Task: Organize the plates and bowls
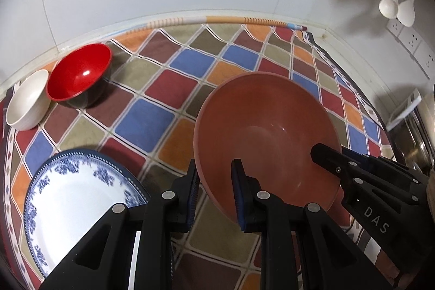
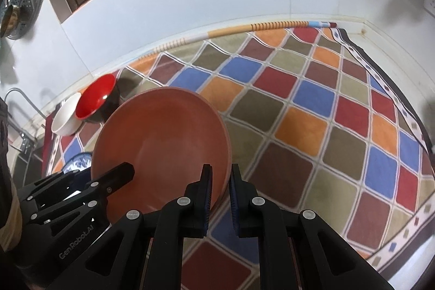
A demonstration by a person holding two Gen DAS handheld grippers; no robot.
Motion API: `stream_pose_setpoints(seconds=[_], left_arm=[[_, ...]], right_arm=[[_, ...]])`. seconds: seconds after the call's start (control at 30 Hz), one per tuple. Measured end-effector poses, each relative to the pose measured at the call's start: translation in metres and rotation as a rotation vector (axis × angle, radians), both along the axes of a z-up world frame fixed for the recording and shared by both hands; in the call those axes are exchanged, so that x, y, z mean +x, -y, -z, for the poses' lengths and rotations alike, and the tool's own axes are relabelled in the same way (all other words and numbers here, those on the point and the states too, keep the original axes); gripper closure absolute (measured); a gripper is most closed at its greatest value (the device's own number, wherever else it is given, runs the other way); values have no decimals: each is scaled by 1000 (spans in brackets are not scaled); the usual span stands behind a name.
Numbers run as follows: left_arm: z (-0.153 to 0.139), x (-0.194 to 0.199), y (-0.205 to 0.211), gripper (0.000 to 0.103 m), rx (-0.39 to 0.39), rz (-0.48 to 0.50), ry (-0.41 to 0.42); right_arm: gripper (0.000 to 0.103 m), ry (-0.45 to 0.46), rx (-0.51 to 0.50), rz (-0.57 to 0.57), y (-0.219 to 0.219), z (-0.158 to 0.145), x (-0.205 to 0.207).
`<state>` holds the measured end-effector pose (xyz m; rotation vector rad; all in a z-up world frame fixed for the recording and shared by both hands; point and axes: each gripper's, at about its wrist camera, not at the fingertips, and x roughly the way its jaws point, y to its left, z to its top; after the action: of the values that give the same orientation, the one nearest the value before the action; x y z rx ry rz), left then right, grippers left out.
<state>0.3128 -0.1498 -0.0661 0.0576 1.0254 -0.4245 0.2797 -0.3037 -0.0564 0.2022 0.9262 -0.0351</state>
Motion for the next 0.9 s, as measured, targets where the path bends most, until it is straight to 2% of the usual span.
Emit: stream_pose_setpoints(seconds=[0.53,0.9], left_arm=[[21,-21,18,79,25,62,-56],[30,-21,25,79,34,65,-80]], right_arm=[[89,-67,8,77,11,18,-34],[89,-98,19,99,19,30,-39]])
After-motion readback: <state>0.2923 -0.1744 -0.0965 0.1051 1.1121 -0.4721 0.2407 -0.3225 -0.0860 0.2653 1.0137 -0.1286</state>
